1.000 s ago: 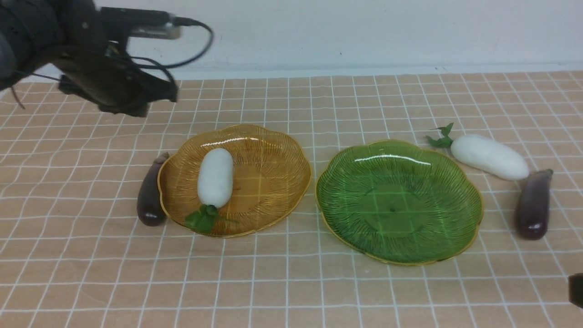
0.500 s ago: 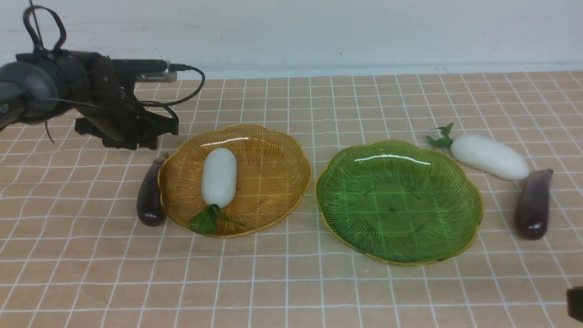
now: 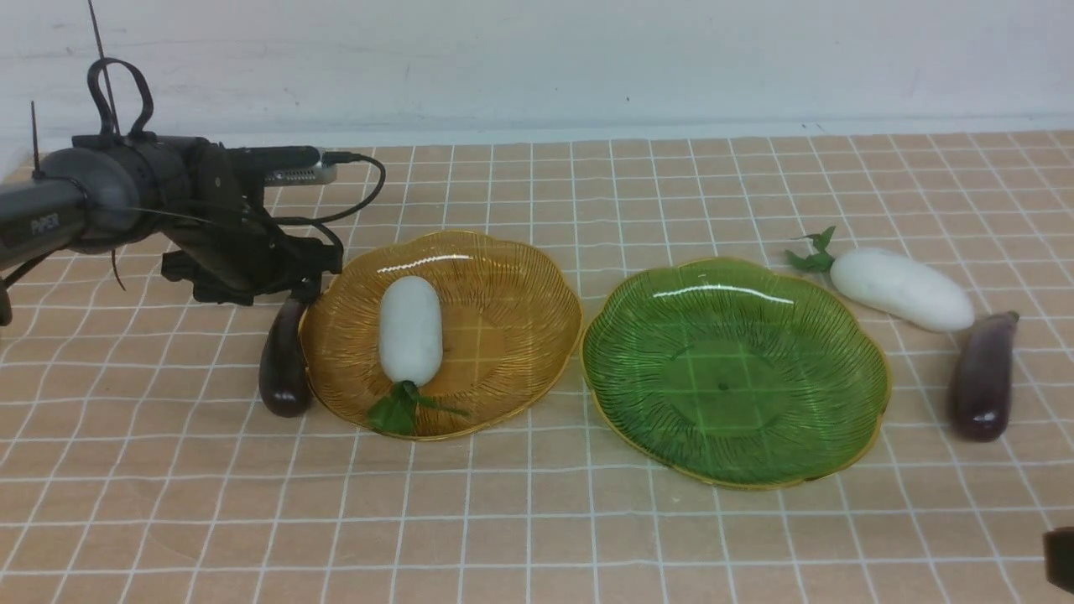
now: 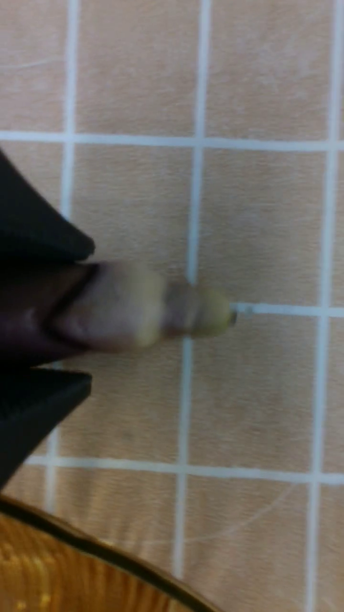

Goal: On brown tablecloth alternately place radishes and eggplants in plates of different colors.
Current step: 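Place the eggplant on the green plate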

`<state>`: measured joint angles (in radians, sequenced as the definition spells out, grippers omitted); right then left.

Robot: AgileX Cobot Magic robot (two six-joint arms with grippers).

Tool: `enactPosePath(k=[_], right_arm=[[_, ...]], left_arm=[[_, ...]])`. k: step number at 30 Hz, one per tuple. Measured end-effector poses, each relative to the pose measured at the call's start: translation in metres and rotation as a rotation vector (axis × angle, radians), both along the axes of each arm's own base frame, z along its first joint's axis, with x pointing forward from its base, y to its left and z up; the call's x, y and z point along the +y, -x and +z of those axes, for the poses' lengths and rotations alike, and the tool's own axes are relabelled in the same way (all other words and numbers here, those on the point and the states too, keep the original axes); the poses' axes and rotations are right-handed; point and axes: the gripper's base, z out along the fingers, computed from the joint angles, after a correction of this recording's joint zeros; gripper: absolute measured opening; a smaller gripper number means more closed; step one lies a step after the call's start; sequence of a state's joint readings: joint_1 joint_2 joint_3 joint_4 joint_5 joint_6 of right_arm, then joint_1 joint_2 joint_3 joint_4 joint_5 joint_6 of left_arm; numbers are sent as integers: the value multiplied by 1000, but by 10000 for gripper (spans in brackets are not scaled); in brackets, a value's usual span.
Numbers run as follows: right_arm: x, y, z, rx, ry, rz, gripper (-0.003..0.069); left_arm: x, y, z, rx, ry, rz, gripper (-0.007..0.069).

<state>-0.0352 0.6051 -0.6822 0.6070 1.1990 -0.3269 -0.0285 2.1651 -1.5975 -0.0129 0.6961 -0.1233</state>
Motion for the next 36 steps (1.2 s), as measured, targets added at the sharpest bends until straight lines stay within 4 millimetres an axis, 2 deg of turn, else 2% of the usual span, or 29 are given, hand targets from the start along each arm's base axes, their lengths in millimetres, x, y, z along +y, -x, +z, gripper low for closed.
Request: enactPosePath(k=[4,11,15,18,20,22,24,25,27,29,32,34,36], right_arm=[[0,0,0,1,0,0,-15],[0,1,0,7,1,5,-15],[0,1,-1,15,1,10,-15],[0,1,-1,16,1,11,-15],[0,1,-1,17,1,10,-15],[0,1,-1,17,0,9,-15],[0,1,-1,17,0,9,-15],[0,1,-1,16,1,8,-15],[0,1,-1,10,9,2,-15],[-3,-1,-1,-3,20,-26,-15],[-12,-8,0,-23,38,-167,-15],[-19,-14,2,-17,64,-262,-15],[-28,-21,6,5,109,-349,-15]], left_arm=[[1,2,1,30,-4,1,209],[15,7,13,90,-8,37,202],[18,6,54,36,12,55,200],[0,7,94,-52,93,29,199],[-21,10,115,-100,163,-21,199],[-54,14,134,-146,239,-114,199],[-76,18,141,-160,301,-177,199],[-98,22,144,-164,343,-232,199],[-126,28,145,-167,402,-309,199],[-178,40,137,-162,454,-448,199],[-240,57,114,-161,469,-578,208],[-264,62,97,-157,469,-610,232],[-282,65,79,-151,464,-624,302]])
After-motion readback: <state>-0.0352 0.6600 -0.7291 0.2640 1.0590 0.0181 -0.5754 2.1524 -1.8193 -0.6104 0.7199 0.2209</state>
